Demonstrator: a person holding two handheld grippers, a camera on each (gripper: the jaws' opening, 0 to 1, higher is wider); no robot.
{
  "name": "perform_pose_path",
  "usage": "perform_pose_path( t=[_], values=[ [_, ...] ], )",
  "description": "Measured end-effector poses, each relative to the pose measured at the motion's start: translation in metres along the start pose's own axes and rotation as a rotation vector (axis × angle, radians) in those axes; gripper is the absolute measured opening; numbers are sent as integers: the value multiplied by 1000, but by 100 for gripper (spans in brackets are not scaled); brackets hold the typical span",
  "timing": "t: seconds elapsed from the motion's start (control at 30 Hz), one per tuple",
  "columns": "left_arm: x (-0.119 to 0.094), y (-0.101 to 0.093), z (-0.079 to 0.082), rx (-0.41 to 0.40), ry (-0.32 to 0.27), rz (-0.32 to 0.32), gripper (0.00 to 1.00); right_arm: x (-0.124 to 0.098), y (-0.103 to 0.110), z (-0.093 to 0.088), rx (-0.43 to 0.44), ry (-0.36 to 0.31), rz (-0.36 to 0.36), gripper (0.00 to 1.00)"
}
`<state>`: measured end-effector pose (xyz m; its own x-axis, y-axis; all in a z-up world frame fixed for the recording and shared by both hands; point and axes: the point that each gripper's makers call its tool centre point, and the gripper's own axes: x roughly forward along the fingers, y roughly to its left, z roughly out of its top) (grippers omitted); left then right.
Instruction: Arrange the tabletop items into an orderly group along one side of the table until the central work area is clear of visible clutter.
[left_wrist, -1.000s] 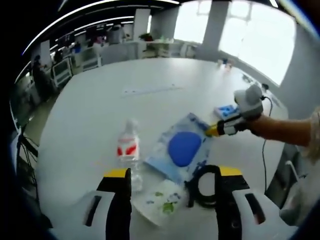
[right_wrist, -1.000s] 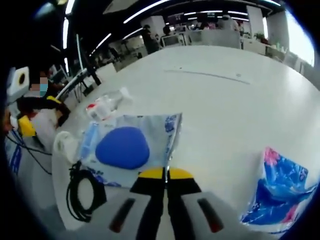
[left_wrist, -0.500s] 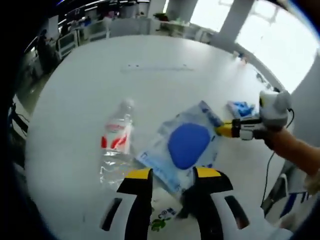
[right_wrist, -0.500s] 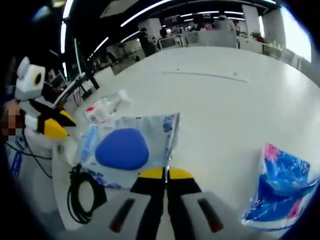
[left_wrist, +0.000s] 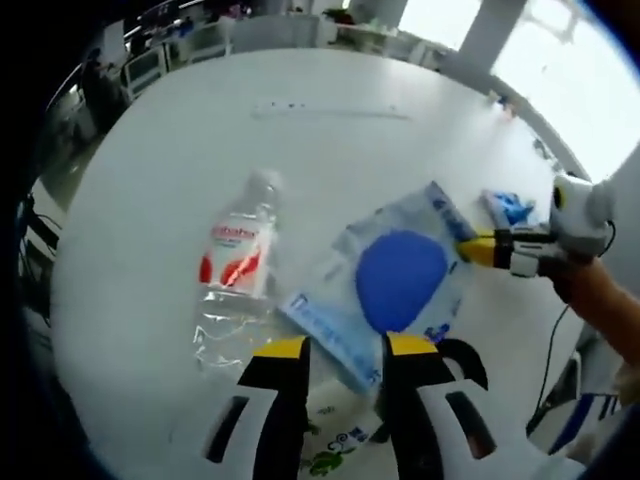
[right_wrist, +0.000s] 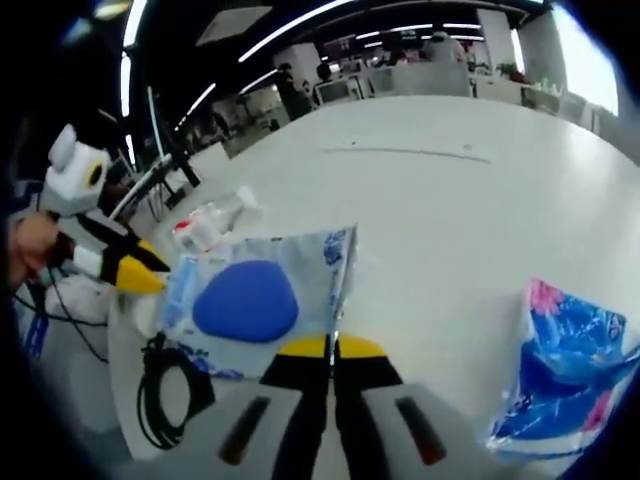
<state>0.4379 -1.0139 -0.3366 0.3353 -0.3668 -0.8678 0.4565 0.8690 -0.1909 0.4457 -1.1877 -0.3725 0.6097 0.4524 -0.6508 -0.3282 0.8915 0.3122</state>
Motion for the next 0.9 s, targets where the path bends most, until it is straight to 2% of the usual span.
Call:
perform_pose_path(
  t=[0.2,0.23,0.4,0.43,0.57,0.63,0.9],
  values=[
    [5,-1,0,-5,13,-3,23,-1,1,1,6,-6,4,0],
    [6,1,-3,-5,33,6,23,-1,1,1,4,-7,5,0],
    [8,2,1,-2,23,13,19,-1,0,1,3,-7,10,0],
    [10,5,-2,0,41,20,18,-1,0,1,2,-8,10,0],
    [11,7,-4,-3,48,30,10,-1,0,1,2,-10,13,0],
    [12,9,-6,20,60,41,4,-1,0,2,2,-11,13,0],
    [15,11,-6,8,66,55,0,-1,-1,2,3,-11,13,0]
  ],
)
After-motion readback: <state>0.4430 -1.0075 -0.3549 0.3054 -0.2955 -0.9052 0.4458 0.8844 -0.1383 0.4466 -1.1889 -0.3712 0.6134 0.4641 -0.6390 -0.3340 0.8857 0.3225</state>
